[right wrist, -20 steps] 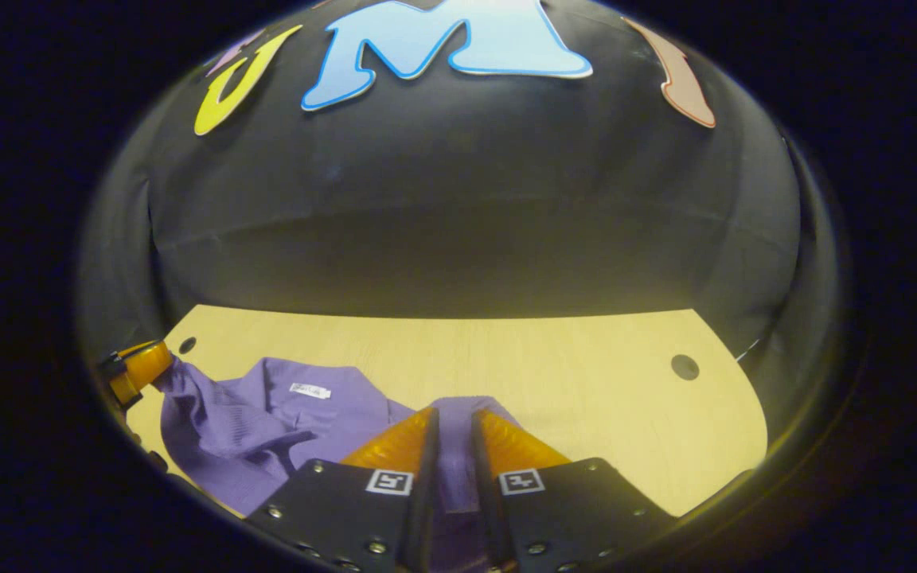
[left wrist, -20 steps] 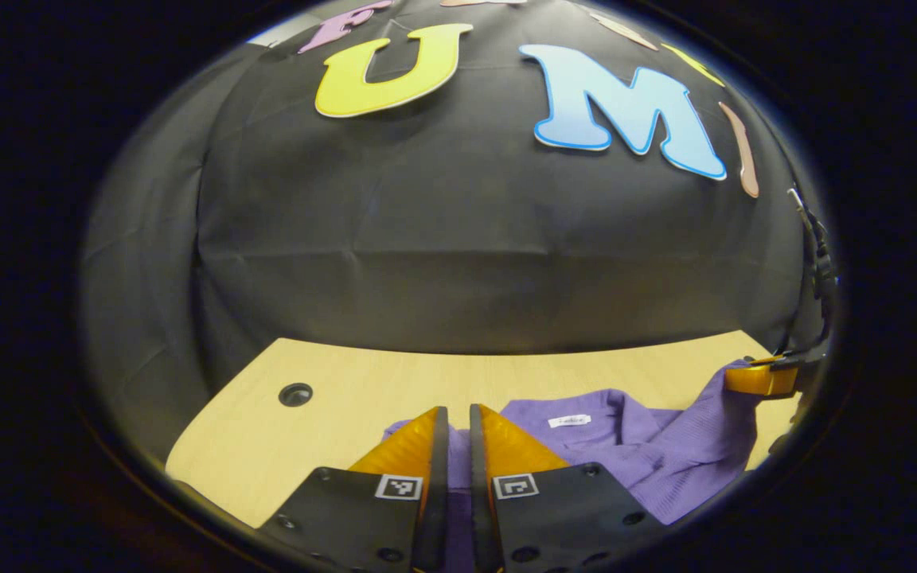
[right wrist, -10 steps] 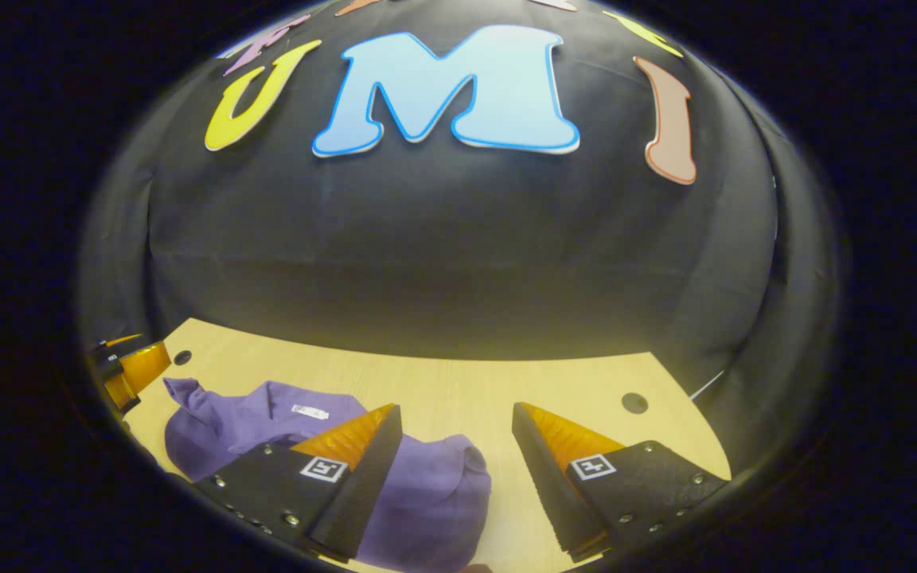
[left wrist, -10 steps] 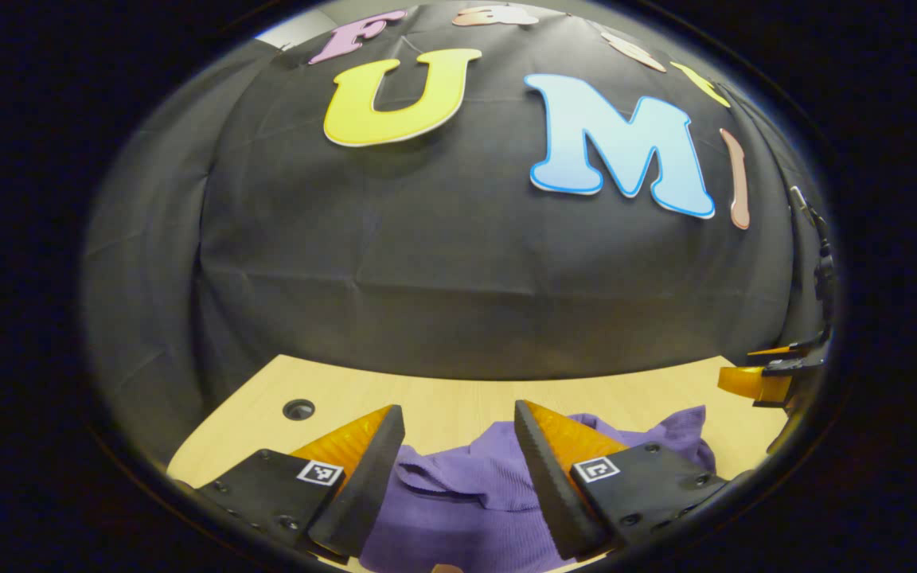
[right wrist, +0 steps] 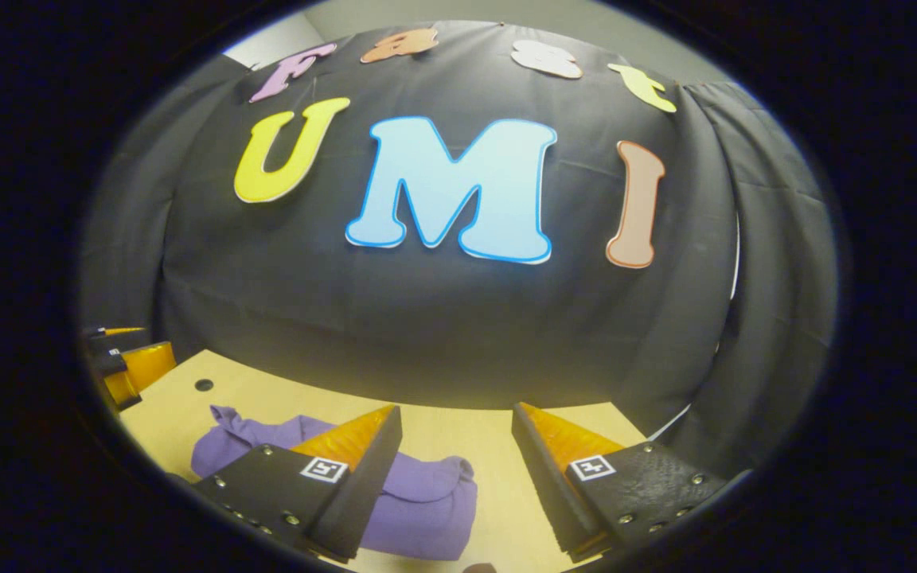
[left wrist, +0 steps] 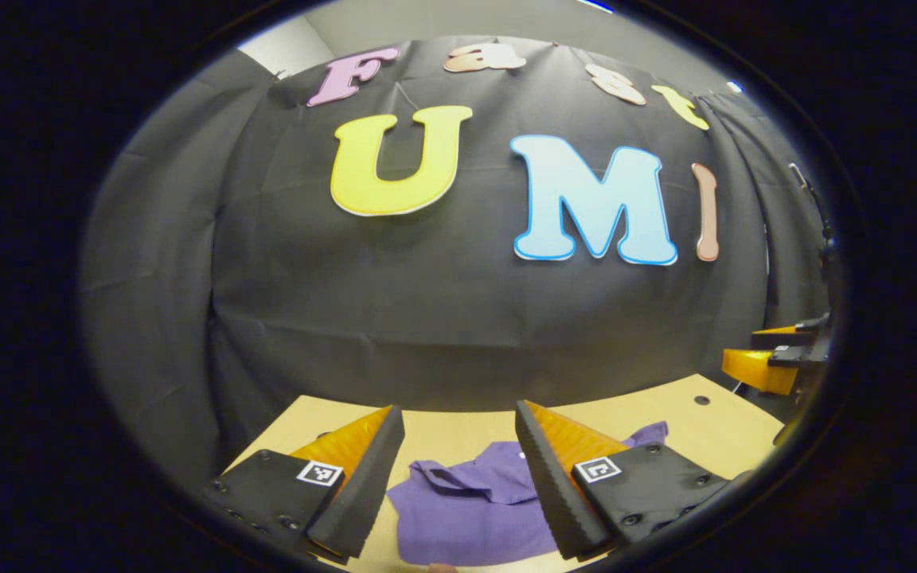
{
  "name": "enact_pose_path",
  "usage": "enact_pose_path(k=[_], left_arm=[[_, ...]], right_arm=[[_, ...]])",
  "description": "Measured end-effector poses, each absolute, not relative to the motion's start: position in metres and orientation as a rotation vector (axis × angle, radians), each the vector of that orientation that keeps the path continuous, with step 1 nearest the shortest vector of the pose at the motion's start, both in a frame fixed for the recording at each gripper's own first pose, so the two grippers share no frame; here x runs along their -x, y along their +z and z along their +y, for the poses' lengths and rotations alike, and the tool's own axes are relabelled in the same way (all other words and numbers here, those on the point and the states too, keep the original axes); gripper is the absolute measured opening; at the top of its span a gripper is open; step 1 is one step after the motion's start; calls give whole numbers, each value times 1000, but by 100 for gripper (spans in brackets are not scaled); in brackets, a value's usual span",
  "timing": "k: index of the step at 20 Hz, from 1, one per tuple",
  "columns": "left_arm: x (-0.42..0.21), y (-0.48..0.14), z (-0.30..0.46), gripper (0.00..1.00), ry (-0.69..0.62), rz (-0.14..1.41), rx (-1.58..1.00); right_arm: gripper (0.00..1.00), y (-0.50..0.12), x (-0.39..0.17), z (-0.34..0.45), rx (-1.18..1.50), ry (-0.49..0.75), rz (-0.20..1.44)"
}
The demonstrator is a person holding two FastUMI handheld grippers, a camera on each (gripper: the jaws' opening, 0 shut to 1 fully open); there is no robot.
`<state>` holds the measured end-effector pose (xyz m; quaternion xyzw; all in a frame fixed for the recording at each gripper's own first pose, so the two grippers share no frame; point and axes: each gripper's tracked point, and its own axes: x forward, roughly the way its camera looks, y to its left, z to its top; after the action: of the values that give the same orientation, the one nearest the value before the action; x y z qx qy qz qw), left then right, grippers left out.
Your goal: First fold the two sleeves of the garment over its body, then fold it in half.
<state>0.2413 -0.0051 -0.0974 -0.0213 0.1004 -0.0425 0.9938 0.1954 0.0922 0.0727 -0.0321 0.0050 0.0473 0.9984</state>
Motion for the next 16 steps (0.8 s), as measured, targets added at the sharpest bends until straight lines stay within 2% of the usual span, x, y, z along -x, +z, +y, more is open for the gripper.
enact_pose_path(k=[11,16], left_arm=[[-110,-49,-2,90,-143,151,50],[-64,-26,5,90,-137,117,45]], right_arm=[[86,81,-44,76,1,51,-53],[86,75,-1,75,-12,72,-44]])
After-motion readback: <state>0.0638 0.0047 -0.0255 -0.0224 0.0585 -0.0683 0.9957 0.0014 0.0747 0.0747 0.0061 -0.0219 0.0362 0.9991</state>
